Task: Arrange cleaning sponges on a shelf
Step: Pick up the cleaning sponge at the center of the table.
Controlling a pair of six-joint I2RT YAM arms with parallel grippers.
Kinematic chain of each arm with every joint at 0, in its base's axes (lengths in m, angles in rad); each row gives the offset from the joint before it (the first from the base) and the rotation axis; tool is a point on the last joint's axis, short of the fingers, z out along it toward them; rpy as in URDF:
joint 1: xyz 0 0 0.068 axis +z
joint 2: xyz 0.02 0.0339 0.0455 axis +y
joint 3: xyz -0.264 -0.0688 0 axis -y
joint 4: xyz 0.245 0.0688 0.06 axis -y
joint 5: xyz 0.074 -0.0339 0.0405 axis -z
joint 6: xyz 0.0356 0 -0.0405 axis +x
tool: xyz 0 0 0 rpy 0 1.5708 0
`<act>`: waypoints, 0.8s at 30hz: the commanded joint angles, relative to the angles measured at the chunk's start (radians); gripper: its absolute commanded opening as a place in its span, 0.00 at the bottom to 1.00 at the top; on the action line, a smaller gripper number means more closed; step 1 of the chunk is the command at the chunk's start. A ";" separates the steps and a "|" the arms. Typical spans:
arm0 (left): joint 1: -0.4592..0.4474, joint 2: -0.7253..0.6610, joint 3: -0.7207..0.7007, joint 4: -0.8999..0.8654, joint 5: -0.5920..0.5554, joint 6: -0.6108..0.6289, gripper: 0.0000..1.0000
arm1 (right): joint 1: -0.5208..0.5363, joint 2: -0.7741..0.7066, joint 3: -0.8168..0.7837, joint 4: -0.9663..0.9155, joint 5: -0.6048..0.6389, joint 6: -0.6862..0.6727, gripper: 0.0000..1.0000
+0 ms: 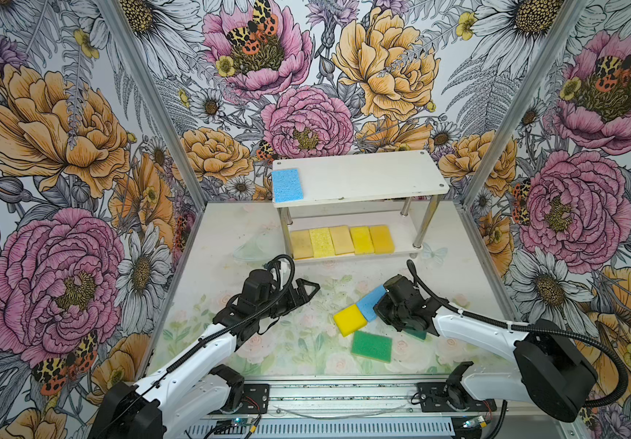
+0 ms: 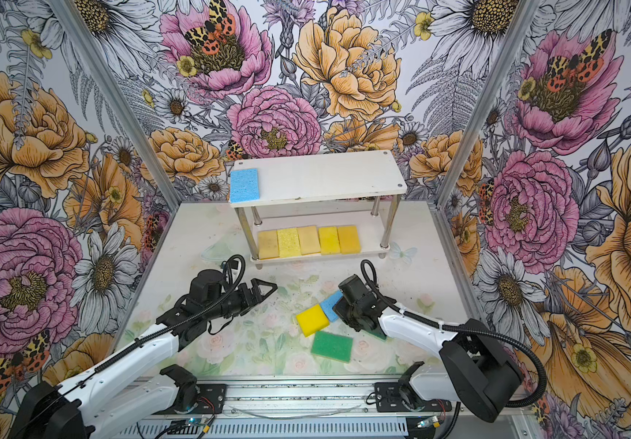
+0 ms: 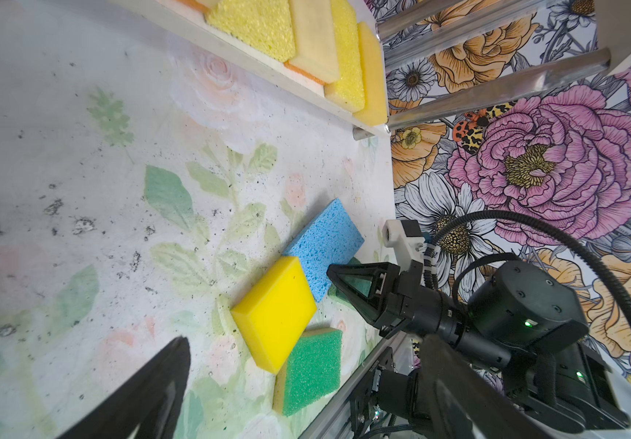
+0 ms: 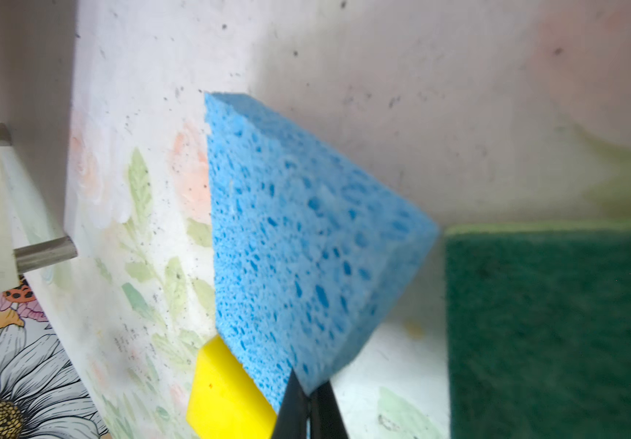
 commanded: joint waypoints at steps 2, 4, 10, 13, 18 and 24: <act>0.036 -0.019 0.021 -0.003 0.091 0.033 0.96 | -0.060 -0.095 0.022 0.008 -0.061 -0.142 0.00; 0.061 -0.012 0.038 -0.007 0.138 0.043 0.97 | -0.088 -0.117 0.055 0.002 -0.120 -0.229 0.00; 0.148 0.044 0.035 0.114 0.341 -0.028 0.99 | -0.111 -0.052 0.219 -0.017 -0.452 -0.491 0.00; 0.164 0.090 0.022 0.223 0.426 -0.089 0.99 | -0.087 -0.013 0.296 -0.022 -0.590 -0.561 0.00; 0.155 0.115 0.020 0.317 0.451 -0.149 0.99 | -0.032 0.032 0.400 -0.047 -0.679 -0.634 0.00; 0.137 0.119 0.025 0.378 0.452 -0.191 0.95 | 0.020 0.097 0.456 -0.064 -0.722 -0.661 0.00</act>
